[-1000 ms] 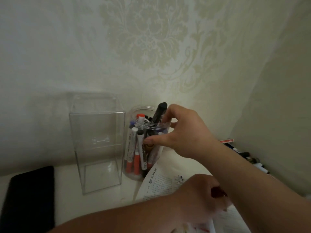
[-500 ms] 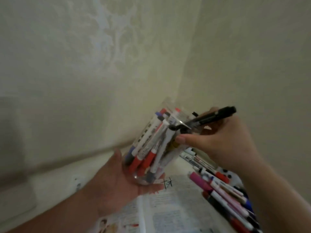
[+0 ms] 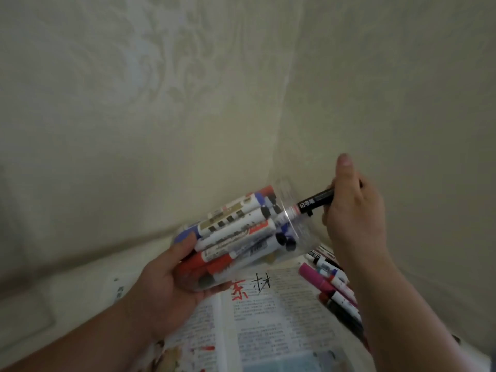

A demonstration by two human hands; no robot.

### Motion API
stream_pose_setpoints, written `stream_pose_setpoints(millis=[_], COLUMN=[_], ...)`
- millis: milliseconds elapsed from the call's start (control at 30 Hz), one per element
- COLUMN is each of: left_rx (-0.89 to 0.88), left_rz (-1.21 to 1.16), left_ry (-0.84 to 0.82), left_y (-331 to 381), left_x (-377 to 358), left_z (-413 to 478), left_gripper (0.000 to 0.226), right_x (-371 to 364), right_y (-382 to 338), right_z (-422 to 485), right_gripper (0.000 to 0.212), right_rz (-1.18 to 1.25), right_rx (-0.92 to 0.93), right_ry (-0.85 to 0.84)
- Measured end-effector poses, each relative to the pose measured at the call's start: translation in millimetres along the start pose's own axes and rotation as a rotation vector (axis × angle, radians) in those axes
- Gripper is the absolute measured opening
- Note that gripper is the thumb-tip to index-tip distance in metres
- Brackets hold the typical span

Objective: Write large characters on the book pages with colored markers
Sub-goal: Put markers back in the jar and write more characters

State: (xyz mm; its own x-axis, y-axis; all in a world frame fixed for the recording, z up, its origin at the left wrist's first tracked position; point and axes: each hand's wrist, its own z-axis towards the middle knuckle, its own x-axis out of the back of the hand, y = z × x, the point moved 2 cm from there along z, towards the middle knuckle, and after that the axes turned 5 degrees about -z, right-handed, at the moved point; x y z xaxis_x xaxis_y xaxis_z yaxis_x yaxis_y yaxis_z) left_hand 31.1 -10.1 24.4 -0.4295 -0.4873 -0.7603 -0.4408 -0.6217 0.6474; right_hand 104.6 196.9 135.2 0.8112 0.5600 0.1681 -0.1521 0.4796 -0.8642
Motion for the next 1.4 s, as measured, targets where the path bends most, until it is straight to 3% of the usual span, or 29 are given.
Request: stream_pose_setpoints(millis=[167,233,400,533,633,767,833,900,967,1033,1167,1300,1400], left_rx=[-0.076,-0.108,-0.157,-0.18,-0.245,-0.295,-0.352,-0.384,-0.319,-0.271,-0.481,-0.541,-0.492], left_rz=[0.025,0.071,0.201,0.217,0.237,0.433,0.543,0.497,0.391,0.432,0.698,0.68,0.665], left_ry=[0.053,0.07,0.068,-0.005,-0.021,-0.013,-0.049,0.008,0.12,0.18,0.212,0.207,0.213], left_y=[3.5,6.7,4.5,7.3,5.1,8.3,11.1,8.6,5.1,4.2,11.2,9.9,7.3], left_x=[5.9,9.1,4.7,10.6,15.4,16.9,12.3,8.9,8.9,5.6,-2.8,-8.4,-5.6], left_z=[4.2,5.9,3.2,2.1,9.2,6.4,6.5,11.3,12.7,8.0,-4.1,-9.6,-2.5], left_gripper=[0.074,0.076,0.084,0.102,0.097,0.09,0.085,0.083,0.058,0.037,0.043,0.066,0.052], right_x=[-10.5,-18.0,-22.2,-26.1,-23.4,-25.6,-22.2,-19.1,-22.9,-26.9,-30.8,-31.9,-38.0], right_y=[15.7,25.7,37.9,49.8,51.3,58.0,60.9,61.6,64.3,69.3,65.4,67.4,74.9], right_z=[-10.1,-12.7,-1.1,-11.3,-17.7,-25.9,-25.6,-24.1,-27.3,-30.5,-32.6,-38.5,-35.4], right_gripper=[0.044,0.045,0.038,0.056,0.07,0.058,0.039,0.044,0.052,0.047,0.028,0.044,0.062], right_rz=[0.009,-0.008,-0.14,0.202,0.382,0.247,0.316,0.375,0.463,0.518,0.39,0.302,0.183], right_rx=[0.296,0.295,-0.038,-0.363,-0.435,-0.406,-0.331,-0.163,-0.056,-0.078,-0.126,-0.182,-0.157], right_ry=[-0.162,-0.282,-0.343,-0.629,-0.563,-0.668,-0.636,-0.592,-0.611,-0.604,-0.552,-0.558,-0.575])
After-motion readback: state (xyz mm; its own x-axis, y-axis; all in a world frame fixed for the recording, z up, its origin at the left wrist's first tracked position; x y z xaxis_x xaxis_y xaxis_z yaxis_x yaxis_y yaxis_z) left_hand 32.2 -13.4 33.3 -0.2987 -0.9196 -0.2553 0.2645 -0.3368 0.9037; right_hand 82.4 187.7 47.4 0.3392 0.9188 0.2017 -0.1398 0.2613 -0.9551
